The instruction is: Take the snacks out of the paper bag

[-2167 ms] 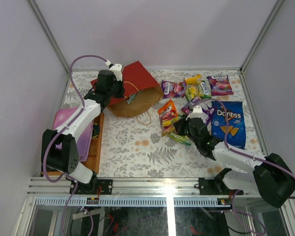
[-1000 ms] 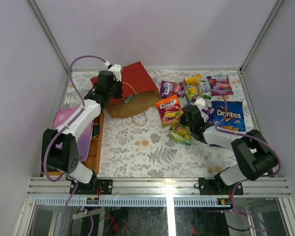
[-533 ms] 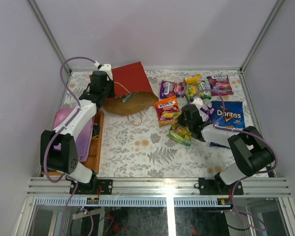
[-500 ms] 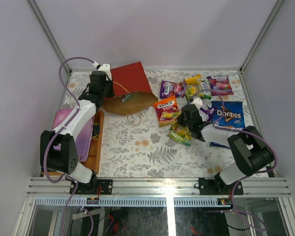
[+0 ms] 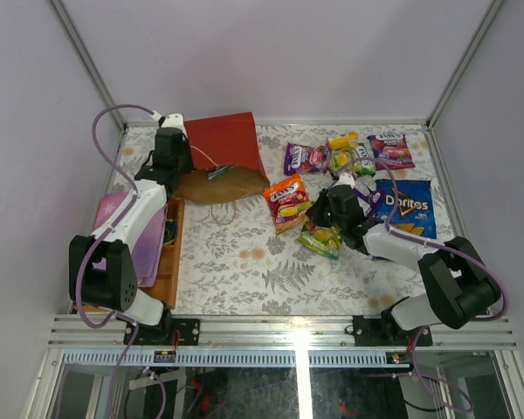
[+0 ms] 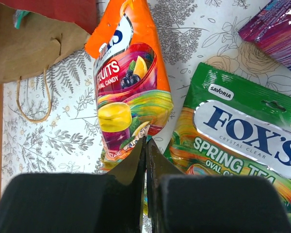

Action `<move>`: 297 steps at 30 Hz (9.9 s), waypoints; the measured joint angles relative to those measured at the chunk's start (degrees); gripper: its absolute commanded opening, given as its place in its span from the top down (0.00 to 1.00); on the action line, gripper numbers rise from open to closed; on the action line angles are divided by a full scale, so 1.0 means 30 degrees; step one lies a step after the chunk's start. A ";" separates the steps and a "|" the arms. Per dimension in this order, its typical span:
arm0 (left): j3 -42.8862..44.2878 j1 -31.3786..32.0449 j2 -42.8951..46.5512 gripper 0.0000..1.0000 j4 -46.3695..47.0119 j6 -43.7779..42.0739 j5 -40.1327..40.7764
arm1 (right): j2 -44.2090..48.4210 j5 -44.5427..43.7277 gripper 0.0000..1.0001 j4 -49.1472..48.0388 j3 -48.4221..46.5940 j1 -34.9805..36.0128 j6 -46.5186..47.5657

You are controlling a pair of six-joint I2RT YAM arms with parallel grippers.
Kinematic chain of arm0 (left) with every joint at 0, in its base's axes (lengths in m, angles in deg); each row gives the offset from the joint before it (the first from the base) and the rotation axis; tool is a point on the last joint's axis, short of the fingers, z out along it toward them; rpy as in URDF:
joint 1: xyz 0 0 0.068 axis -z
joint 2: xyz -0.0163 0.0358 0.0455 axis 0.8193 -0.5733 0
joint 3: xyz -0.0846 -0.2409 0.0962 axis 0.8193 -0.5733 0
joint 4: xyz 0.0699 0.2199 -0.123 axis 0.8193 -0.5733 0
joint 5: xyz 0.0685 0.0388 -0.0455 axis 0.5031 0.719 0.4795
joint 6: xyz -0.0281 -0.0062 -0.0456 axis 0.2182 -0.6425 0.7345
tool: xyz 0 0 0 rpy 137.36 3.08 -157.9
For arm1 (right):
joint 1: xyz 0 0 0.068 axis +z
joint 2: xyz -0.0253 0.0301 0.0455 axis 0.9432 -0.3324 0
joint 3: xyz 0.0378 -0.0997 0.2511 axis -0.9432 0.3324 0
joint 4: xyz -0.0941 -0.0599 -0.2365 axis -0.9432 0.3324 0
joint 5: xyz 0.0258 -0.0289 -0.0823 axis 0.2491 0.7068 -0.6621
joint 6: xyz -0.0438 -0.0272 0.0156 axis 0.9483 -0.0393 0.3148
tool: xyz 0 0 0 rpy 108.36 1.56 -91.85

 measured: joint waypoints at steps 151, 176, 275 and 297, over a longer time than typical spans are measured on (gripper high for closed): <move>-0.0175 -0.0350 0.0787 1.00 -0.0517 -0.0372 -0.2630 | 0.0627 -0.4226 1.00 -0.9071 -0.2586 0.9530 0.1508; -0.0175 -0.0393 0.0794 1.00 -0.0546 -0.0379 -0.1800 | -0.0284 0.0590 1.00 -0.6754 0.1523 0.9391 0.1443; -0.0175 -0.0488 0.0794 1.00 -0.0539 -0.0364 -0.4124 | -1.2837 0.0430 0.40 -0.1392 -1.1795 0.5588 0.3512; -0.0175 -0.0488 0.0794 1.00 -0.0474 -0.0364 -0.4539 | -1.5759 0.1275 0.99 -0.2069 -1.4936 0.5362 0.2630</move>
